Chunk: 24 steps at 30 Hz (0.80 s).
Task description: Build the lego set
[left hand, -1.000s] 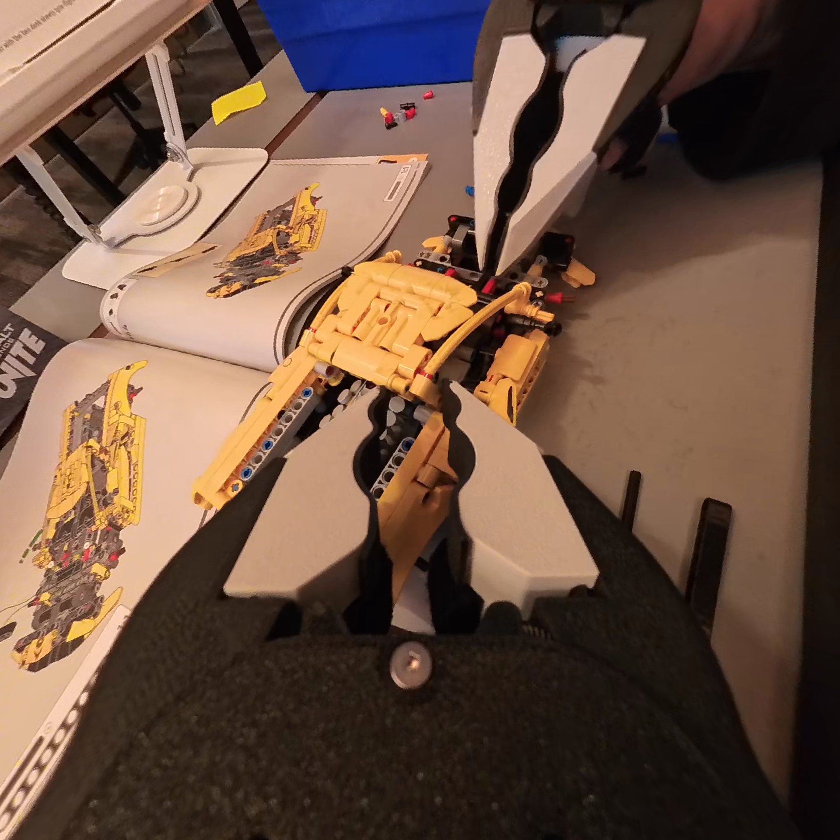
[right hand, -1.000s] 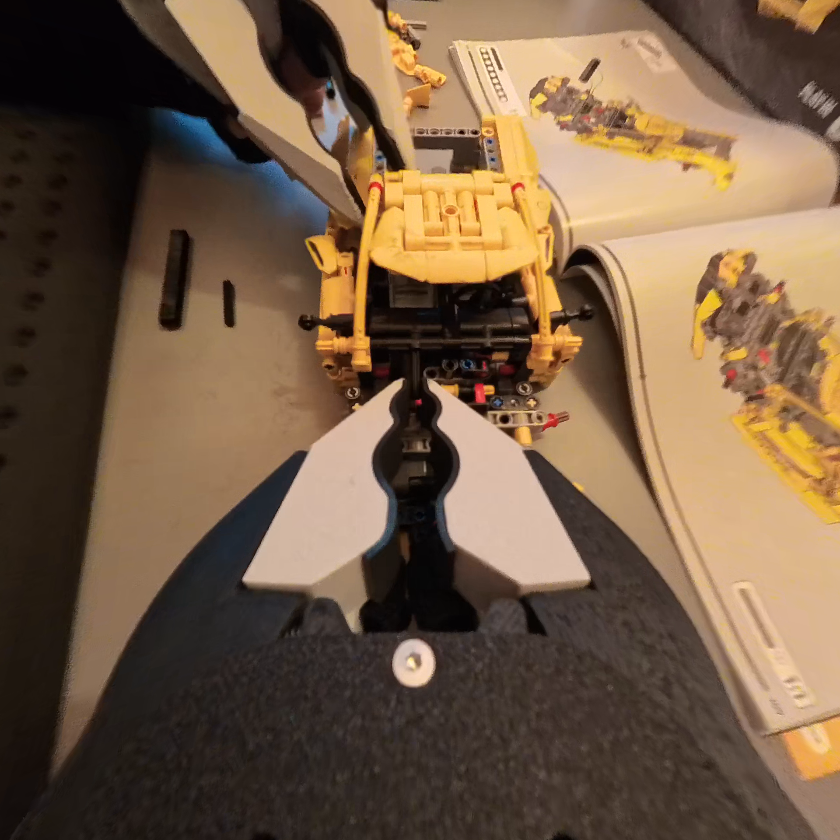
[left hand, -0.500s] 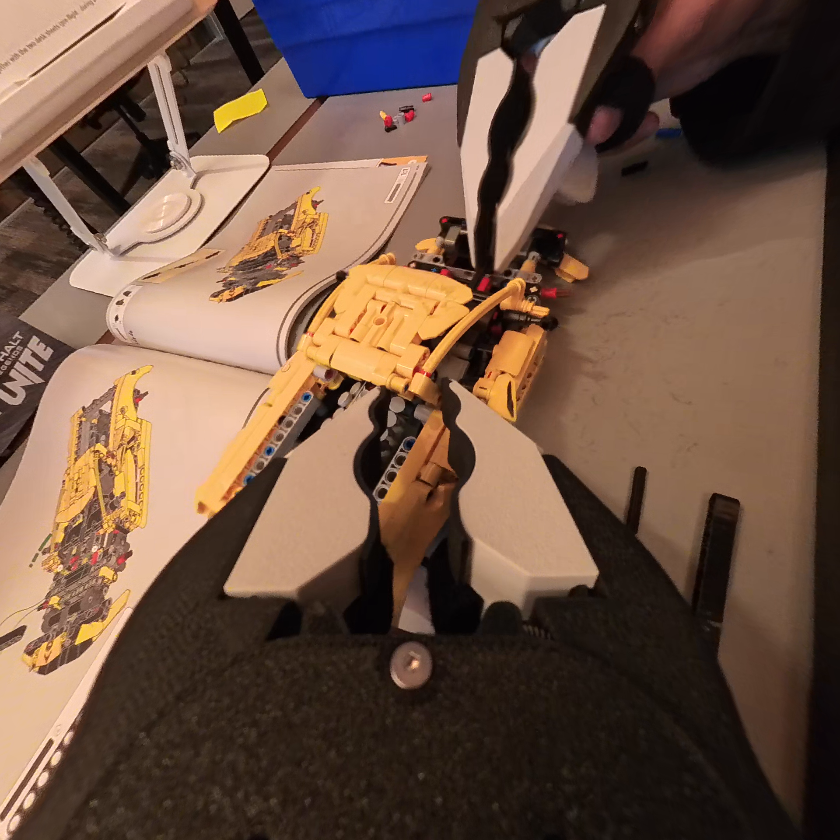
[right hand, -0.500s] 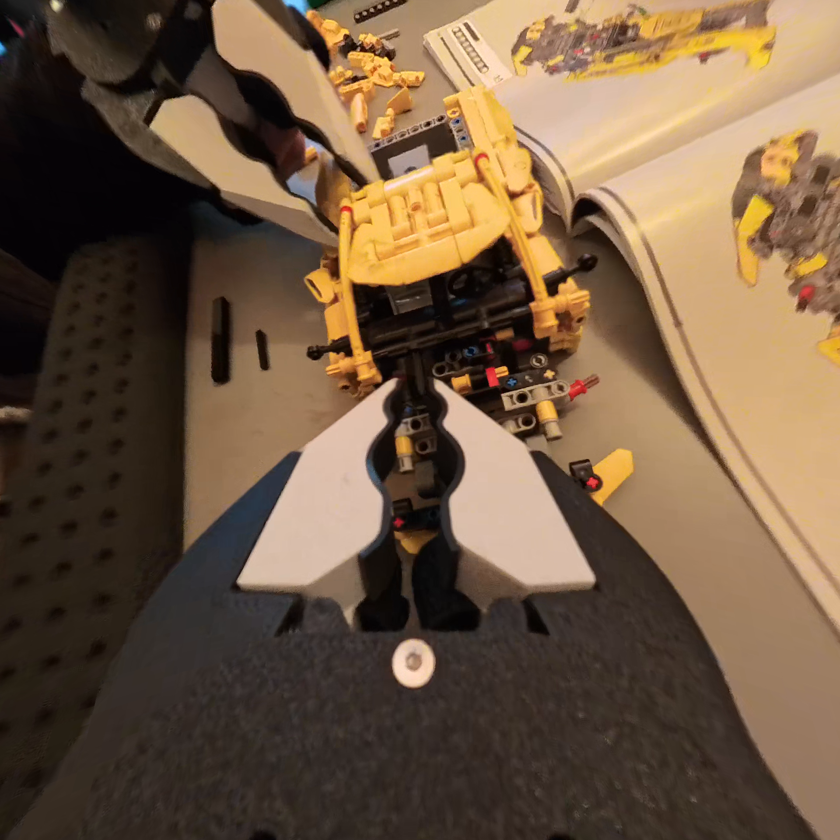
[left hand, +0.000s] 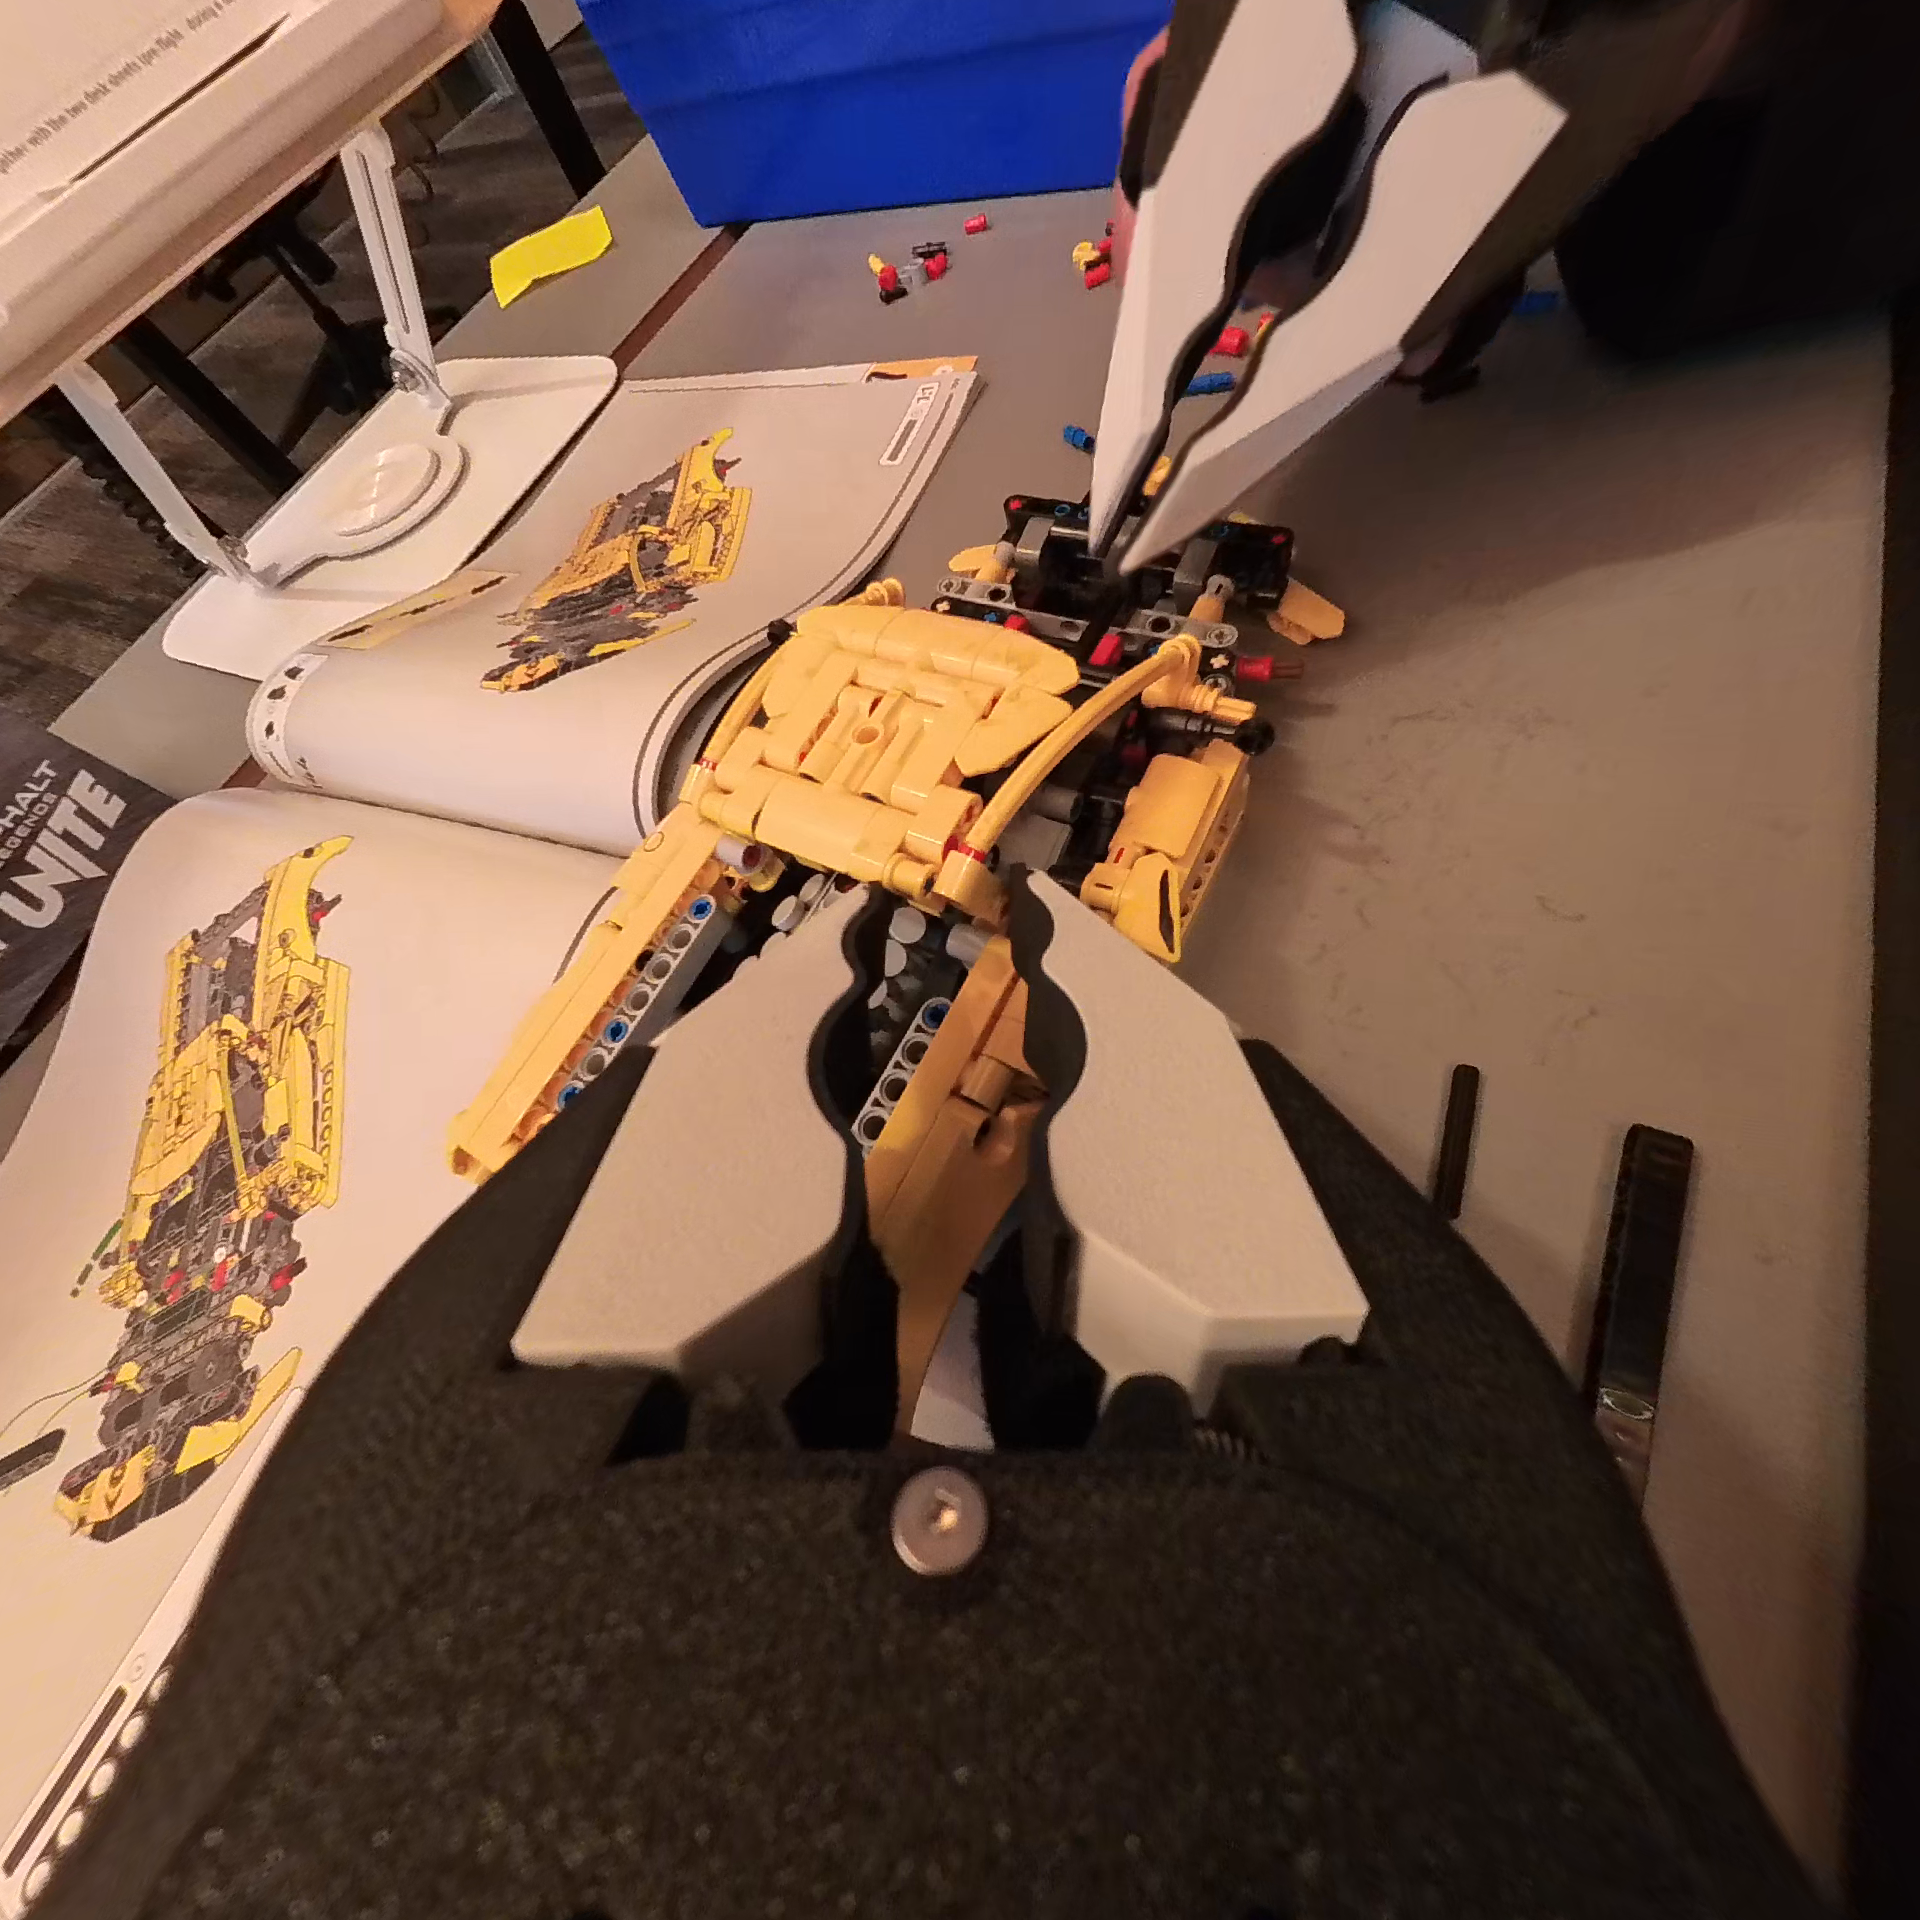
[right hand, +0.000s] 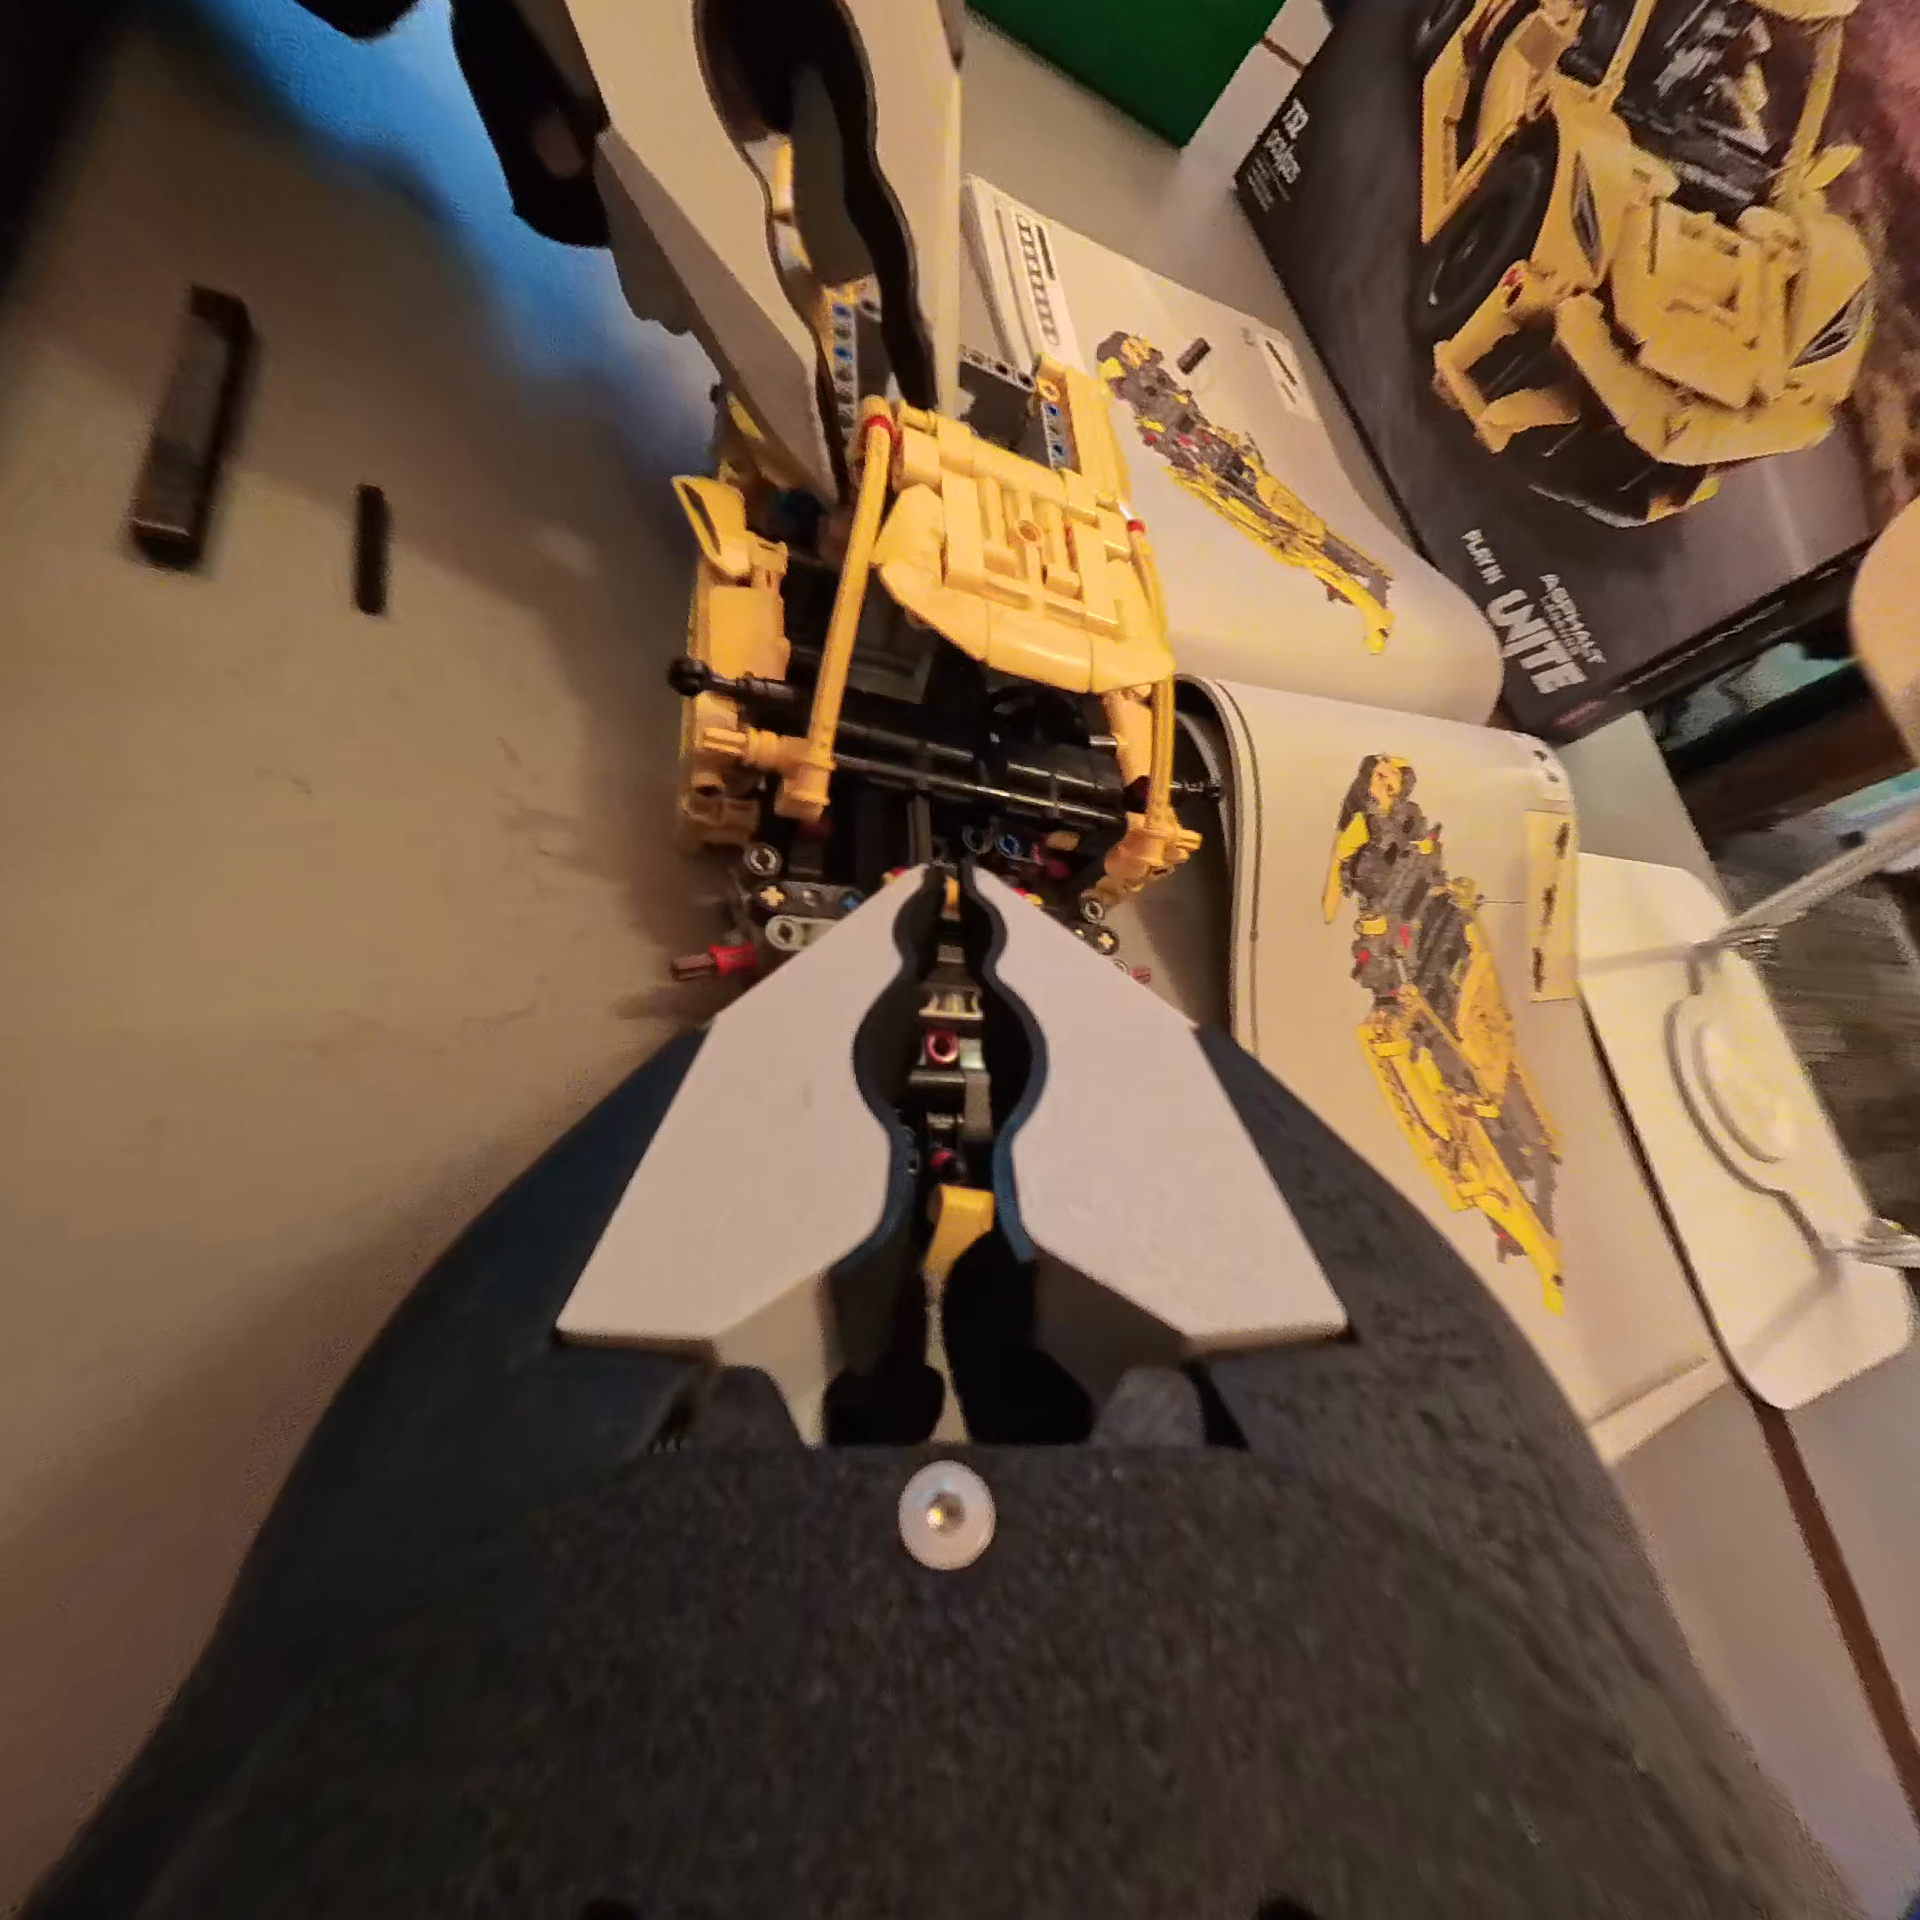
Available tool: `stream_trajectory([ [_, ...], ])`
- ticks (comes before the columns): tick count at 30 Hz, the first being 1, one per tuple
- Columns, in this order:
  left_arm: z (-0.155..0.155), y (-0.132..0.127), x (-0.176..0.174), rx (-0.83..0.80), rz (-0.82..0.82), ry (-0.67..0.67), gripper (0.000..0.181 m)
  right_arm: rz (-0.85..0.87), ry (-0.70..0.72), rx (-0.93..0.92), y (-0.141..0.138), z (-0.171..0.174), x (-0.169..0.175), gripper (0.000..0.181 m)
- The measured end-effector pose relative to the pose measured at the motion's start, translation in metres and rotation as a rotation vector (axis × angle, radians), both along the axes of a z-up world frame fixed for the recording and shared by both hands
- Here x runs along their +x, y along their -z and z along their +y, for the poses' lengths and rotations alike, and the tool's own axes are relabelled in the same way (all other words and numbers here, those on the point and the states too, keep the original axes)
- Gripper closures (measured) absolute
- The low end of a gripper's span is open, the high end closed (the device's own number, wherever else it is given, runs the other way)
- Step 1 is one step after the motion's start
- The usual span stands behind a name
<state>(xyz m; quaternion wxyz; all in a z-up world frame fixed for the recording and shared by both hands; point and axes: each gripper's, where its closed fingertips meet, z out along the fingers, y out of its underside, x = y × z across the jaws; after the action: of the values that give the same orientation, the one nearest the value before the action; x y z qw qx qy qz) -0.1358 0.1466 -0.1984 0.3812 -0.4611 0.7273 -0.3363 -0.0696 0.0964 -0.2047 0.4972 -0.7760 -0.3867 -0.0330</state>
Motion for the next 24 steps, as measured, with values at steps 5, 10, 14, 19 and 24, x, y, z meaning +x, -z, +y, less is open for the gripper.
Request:
stream_trajectory([
  [5, 0.0, 0.0, 0.0, 0.002, -0.001, 0.0, 0.158, 0.026, 0.006, -0.034, 0.003, -0.004, -0.002, 0.176],
  [10, 0.0, 0.0, 0.0, 0.003, -0.001, 0.0, 0.158, 0.07, 0.015, -0.09, 0.009, -0.003, -0.002, 0.171],
  [14, 0.0, 0.0, 0.0, 0.003, -0.001, 0.001, 0.158, 0.037, 0.019, -0.063, 0.01, 0.0, -0.001, 0.176],
  [19, 0.0, 0.0, 0.0, 0.003, -0.001, 0.0, 0.158, 0.029, 0.018, -0.073, 0.011, 0.001, -0.002, 0.178],
  [24, 0.0, 0.0, 0.0, 0.004, -0.001, 0.002, 0.158, 0.265, 0.022, -0.284, 0.011, -0.003, -0.004, 0.179],
])
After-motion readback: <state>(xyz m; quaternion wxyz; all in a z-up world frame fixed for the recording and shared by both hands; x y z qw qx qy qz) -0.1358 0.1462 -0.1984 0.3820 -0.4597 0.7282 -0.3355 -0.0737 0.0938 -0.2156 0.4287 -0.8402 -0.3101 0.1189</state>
